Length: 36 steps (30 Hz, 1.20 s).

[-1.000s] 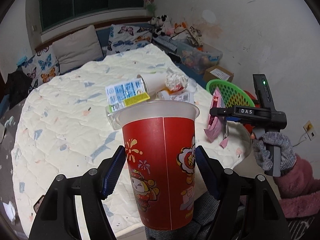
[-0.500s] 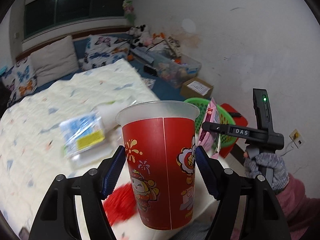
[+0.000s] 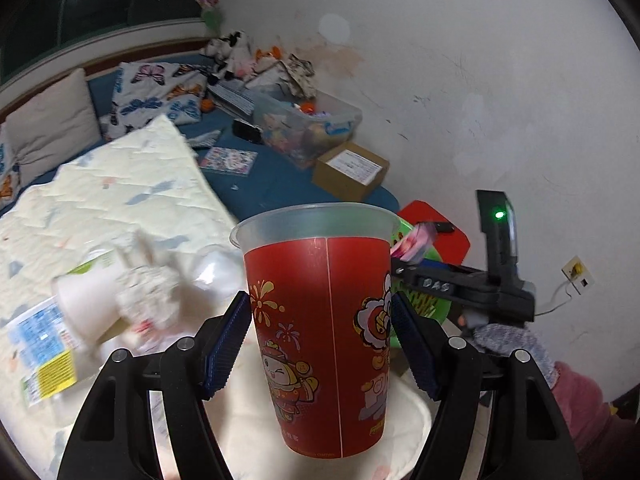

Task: Collect trash
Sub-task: 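Carry the pink wrapper and red cup to the green basket and release both, then move both open tools back over the mattress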

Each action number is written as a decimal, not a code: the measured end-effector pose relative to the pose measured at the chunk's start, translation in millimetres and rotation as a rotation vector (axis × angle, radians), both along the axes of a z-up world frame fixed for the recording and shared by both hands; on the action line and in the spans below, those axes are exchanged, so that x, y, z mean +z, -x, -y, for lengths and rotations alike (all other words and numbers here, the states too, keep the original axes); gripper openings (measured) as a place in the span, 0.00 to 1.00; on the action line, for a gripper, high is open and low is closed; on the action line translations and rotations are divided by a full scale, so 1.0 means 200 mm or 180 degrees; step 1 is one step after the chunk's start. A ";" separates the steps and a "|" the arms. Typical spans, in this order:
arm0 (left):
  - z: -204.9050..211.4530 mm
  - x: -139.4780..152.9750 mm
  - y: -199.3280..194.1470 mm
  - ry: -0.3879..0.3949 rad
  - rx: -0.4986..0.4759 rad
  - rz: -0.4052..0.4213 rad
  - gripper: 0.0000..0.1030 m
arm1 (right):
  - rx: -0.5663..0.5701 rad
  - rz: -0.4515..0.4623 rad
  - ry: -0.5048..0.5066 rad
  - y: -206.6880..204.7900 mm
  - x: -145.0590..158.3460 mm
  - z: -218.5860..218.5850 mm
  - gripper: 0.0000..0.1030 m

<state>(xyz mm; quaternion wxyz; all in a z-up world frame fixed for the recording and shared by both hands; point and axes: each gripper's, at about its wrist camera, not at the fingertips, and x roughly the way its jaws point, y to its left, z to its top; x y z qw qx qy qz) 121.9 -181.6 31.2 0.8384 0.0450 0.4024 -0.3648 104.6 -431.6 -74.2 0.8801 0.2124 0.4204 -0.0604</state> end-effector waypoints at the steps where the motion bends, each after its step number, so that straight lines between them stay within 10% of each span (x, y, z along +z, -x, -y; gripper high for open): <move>1: 0.04 -0.01 -0.02 -0.0002 -0.0035 -0.0020 0.67 | -0.0013 -0.0013 -0.0003 -0.01 -0.02 0.02 0.76; 36: 0.67 -0.31 -0.16 -0.0200 -0.0402 -0.0277 0.67 | -0.0343 0.0085 -0.0008 0.37 0.01 0.19 0.79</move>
